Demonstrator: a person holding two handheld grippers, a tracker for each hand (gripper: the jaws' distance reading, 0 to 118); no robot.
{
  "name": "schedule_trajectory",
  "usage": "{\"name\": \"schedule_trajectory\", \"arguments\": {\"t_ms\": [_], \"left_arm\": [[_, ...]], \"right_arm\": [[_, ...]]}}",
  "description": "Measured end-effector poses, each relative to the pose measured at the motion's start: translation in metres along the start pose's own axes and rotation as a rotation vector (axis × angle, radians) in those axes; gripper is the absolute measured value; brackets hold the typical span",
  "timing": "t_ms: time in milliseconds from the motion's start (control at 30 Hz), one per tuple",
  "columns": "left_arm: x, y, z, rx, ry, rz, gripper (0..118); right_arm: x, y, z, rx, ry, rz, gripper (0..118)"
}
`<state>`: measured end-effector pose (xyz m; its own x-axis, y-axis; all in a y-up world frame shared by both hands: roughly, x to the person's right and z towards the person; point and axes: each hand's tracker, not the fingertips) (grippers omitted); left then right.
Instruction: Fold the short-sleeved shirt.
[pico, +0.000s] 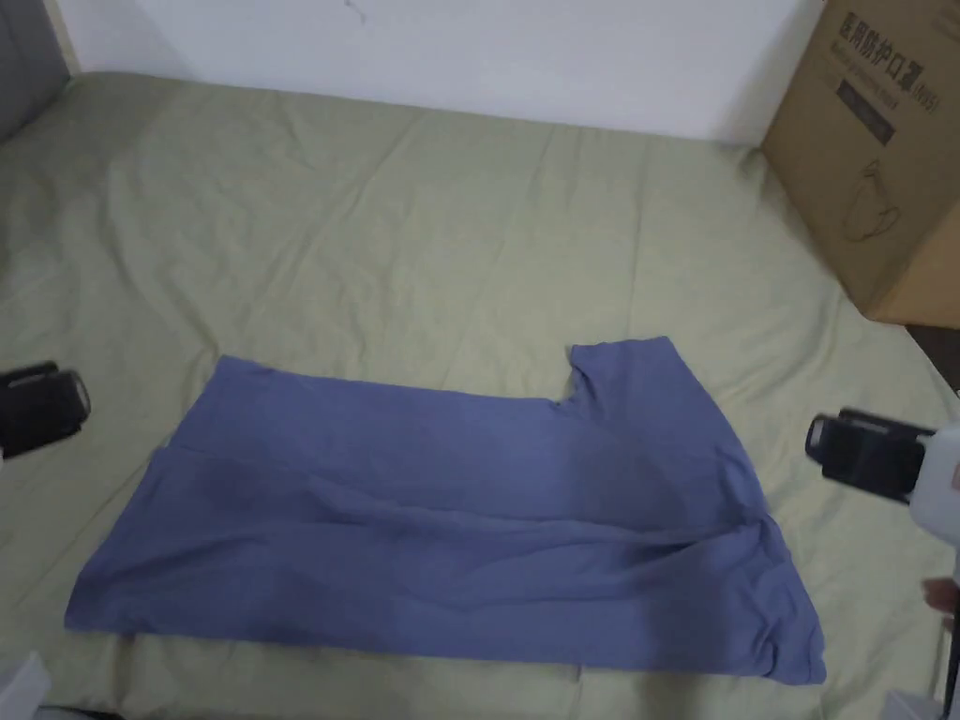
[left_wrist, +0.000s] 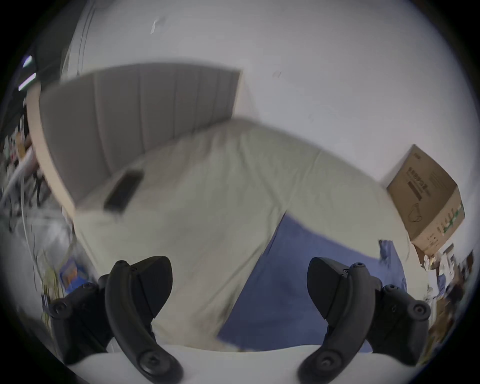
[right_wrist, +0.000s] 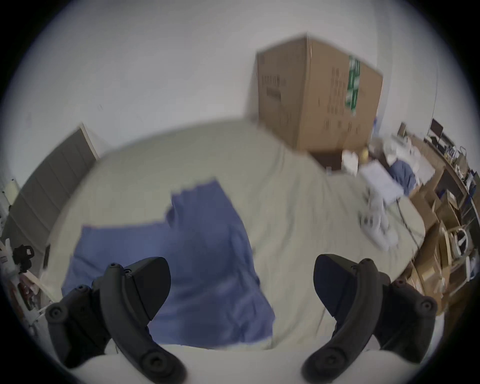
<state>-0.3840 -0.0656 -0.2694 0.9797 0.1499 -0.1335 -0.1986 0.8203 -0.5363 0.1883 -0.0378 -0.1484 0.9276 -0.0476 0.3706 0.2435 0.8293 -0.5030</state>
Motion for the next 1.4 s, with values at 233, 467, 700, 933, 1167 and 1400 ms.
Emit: {"name": "schedule_trajectory", "arguments": {"t_ms": [233, 467, 700, 933, 1167, 1400], "left_arm": [[0.063, 0.019, 0.040, 0.313, -0.122, -0.115, 107], [0.099, 0.004, 0.046, 0.385, -0.079, -0.223, 49], [0.111, -0.002, 0.036, 0.325, -0.186, -0.203, 0], [0.116, 0.022, -0.015, 0.202, -0.210, -0.202, 0], [0.119, 0.052, -0.126, -0.167, -0.176, -0.189, 108], [0.117, 0.036, -0.246, -0.454, -0.070, -0.228, 118]], "right_arm": [[-0.038, 0.020, 0.030, 0.242, 0.114, 0.005, 118], [-0.074, 0.002, 0.049, 0.365, 0.140, 0.075, 84], [-0.083, 0.003, 0.033, 0.333, 0.145, 0.012, 0], [-0.083, 0.008, 0.007, 0.289, 0.146, 0.036, 0], [-0.087, 0.007, -0.024, 0.227, 0.137, 0.038, 0], [-0.090, 0.003, -0.066, 0.133, 0.117, 0.049, 0]]}}
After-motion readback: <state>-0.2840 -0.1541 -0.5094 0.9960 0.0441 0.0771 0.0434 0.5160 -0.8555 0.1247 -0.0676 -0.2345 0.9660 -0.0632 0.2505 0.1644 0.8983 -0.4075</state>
